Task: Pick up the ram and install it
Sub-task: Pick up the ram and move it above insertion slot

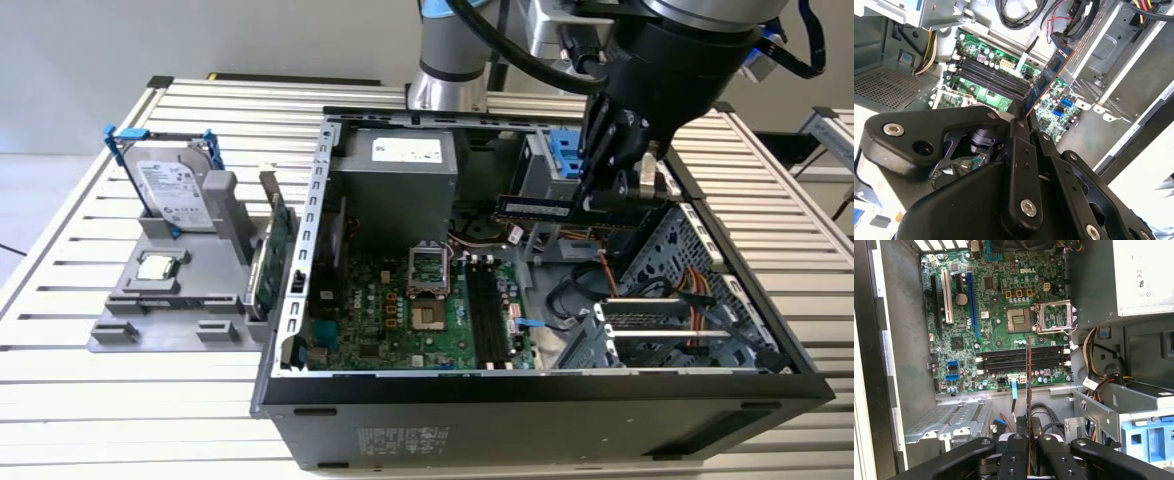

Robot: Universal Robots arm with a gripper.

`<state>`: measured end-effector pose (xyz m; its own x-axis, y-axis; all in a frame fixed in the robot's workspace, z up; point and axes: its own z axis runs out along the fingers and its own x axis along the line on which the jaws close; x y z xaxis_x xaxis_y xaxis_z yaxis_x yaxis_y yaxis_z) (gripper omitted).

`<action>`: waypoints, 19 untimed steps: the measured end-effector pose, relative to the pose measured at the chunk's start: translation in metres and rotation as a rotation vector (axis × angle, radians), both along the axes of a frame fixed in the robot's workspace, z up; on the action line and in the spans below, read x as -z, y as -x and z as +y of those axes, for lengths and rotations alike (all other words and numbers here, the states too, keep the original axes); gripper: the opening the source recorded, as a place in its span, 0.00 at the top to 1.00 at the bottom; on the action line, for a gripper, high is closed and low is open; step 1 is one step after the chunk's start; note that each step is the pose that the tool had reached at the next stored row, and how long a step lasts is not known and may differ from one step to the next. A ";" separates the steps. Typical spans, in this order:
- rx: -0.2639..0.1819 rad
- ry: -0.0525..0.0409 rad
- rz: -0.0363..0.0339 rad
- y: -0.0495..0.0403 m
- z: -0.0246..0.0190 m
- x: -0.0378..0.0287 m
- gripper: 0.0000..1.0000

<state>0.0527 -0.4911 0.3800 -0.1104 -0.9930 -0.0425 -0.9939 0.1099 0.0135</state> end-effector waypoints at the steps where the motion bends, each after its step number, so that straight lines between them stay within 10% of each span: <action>1: 0.004 0.0000 0.0000 0.0000 0.0000 0.0000 1.00; 19: 0.126 0.0000 0.0000 0.0000 0.0000 0.0004 1.00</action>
